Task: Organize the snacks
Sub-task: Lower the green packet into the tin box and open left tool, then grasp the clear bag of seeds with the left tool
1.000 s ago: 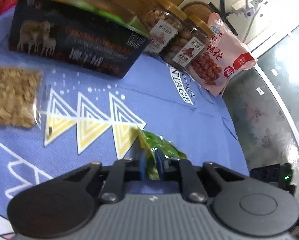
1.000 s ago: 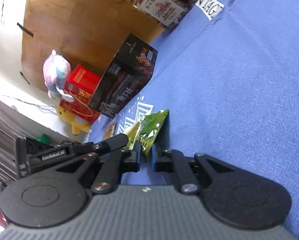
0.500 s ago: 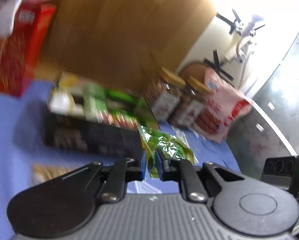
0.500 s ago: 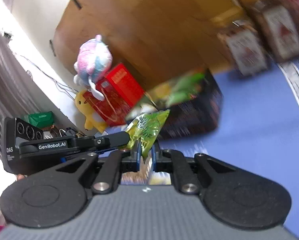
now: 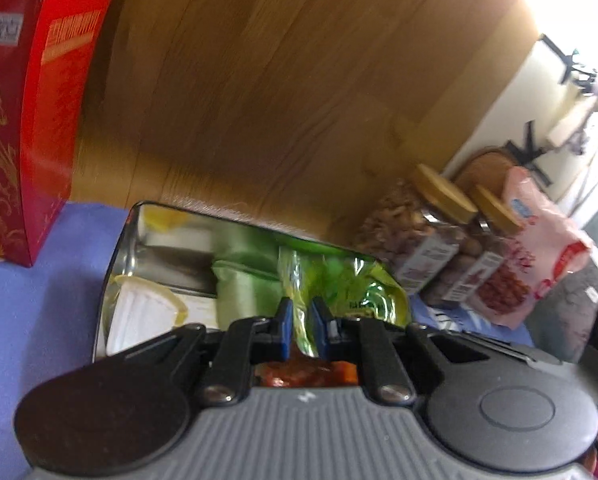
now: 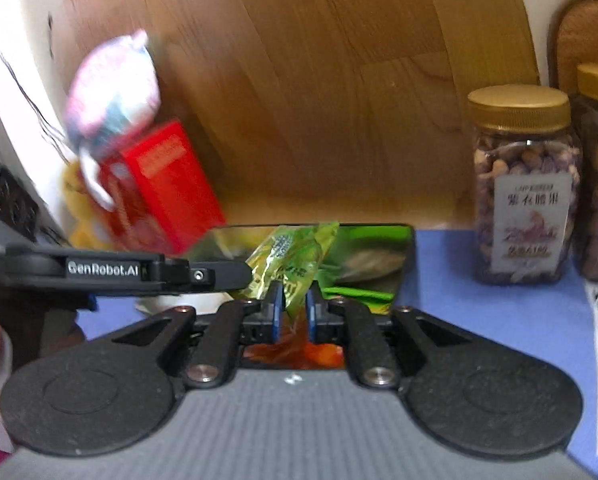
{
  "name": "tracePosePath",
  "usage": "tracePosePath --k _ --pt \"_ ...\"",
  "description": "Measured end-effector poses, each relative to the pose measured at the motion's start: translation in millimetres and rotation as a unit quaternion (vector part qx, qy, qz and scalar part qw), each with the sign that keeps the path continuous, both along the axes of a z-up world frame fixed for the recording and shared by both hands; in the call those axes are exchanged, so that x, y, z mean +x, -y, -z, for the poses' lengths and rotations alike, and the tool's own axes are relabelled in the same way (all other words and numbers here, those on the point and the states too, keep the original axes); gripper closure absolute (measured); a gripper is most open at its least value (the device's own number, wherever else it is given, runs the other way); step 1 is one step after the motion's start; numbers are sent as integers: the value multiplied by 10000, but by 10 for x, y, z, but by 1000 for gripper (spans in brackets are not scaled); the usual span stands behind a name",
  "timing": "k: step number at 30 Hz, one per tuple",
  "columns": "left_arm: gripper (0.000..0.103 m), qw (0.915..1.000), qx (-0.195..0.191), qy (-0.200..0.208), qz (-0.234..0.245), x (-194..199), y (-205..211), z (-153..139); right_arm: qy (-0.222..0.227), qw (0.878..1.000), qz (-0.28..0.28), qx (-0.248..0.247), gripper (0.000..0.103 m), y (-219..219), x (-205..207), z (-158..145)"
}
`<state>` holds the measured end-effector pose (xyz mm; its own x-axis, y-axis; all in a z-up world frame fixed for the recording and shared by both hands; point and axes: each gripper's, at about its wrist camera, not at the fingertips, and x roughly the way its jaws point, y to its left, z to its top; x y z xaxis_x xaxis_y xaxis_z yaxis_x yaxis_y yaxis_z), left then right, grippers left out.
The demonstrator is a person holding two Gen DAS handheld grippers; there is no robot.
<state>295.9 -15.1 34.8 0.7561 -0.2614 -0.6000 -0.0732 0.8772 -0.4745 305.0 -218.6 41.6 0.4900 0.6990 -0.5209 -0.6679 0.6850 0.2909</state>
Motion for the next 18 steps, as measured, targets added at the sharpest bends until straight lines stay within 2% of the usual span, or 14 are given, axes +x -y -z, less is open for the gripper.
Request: tracePosePath --k 4,7,9,12,15,16,18 --pt "92 10000 33 4 -72 -7 -15 10 390 9984 169 -374 85 -71 -16 100" --pt "92 9998 101 155 -96 -161 -27 -112 763 9953 343 -487 73 -20 -109 65" --pt "92 9994 172 278 -106 -334 -51 -218 894 9941 425 -441 74 53 -179 3" --pt "91 9984 326 419 -215 -736 -153 -331 851 9953 429 -198 73 230 -348 -125" --pt "91 9977 374 271 -494 -1169 -319 -248 789 9968 95 90 73 324 -668 -184" --pt "91 9976 350 200 -567 -1300 -367 -179 649 9977 -68 162 73 298 -762 -157" --pt "83 9967 313 -69 -748 -1523 -440 8 214 9985 -455 219 72 268 -917 0"
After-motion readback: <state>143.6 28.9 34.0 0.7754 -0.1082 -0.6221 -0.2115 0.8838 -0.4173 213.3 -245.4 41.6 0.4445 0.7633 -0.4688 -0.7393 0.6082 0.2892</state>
